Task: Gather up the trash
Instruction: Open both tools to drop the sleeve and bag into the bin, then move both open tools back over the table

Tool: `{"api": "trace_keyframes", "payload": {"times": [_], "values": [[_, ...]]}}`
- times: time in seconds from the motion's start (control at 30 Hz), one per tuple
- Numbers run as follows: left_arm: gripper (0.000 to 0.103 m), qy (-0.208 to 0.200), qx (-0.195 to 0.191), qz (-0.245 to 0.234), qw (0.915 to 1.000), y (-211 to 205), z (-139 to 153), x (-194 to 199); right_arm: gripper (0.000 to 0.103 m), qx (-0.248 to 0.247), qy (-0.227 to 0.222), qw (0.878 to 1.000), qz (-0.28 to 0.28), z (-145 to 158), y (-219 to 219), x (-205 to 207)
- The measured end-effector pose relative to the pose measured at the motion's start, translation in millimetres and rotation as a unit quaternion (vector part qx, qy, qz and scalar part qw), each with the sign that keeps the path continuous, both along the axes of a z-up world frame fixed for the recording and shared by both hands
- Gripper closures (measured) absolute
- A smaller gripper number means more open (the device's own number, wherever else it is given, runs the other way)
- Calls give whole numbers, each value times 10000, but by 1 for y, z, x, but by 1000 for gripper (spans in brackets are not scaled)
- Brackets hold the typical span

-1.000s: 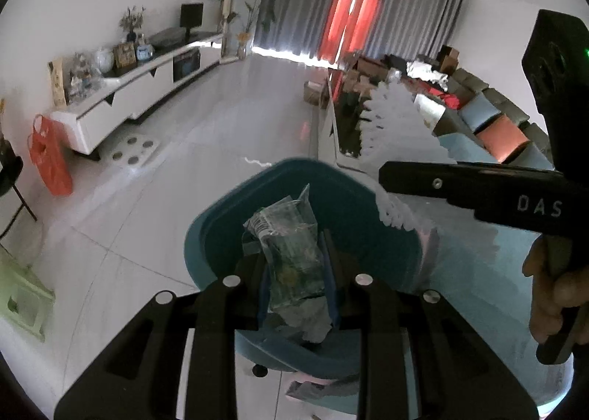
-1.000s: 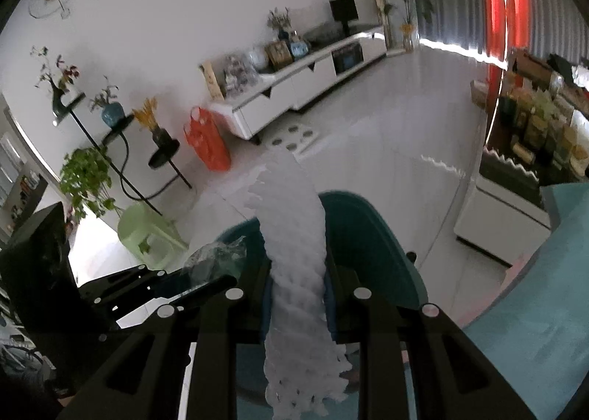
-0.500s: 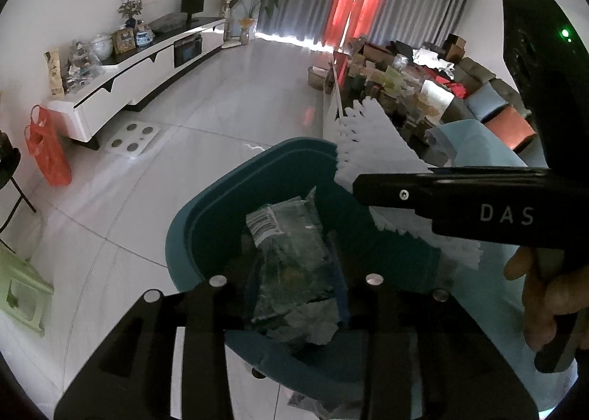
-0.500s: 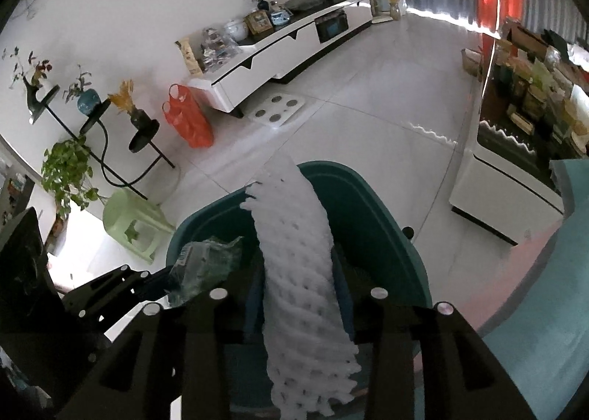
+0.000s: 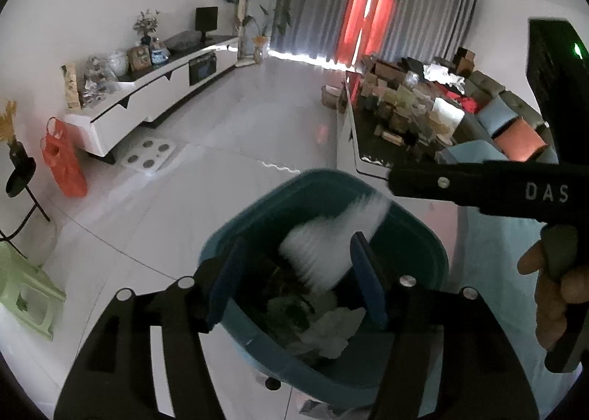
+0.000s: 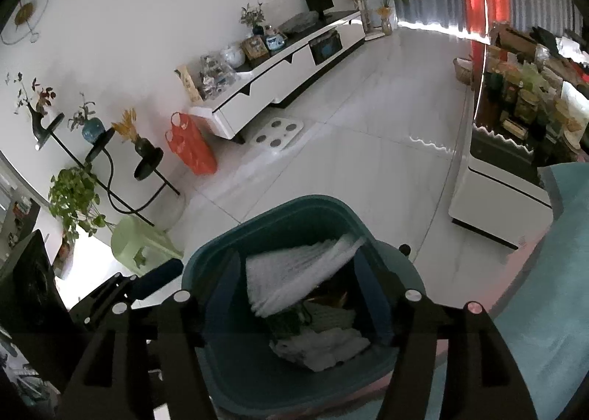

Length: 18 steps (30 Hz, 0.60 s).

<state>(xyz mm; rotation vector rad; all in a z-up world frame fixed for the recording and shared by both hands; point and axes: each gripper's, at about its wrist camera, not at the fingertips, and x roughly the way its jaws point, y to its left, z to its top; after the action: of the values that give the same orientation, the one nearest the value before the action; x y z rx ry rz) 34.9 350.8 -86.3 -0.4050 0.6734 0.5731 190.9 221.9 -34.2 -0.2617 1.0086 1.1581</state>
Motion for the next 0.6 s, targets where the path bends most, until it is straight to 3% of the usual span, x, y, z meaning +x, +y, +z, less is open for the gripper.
{"api": "trace_keyframes", "payload": {"times": [0.23,0.4,0.47,0.6], "values": [[37,-215,108,8,9997,-6,28,-11,39,447,-37,9989,-109,26,-32,-1],[21,-526,311,-250,9978,-33,61,-15,31,830,-191,9960,-282,49,-71,-3],[11,-638,438,-397,9962,-47,75,-13,27,1015,-287,9935,-430,58,-94,-5],[5,-813,573,-726,9924,-80,96,-3,20,1204,-530,9889,-686,73,-134,-10]]}}
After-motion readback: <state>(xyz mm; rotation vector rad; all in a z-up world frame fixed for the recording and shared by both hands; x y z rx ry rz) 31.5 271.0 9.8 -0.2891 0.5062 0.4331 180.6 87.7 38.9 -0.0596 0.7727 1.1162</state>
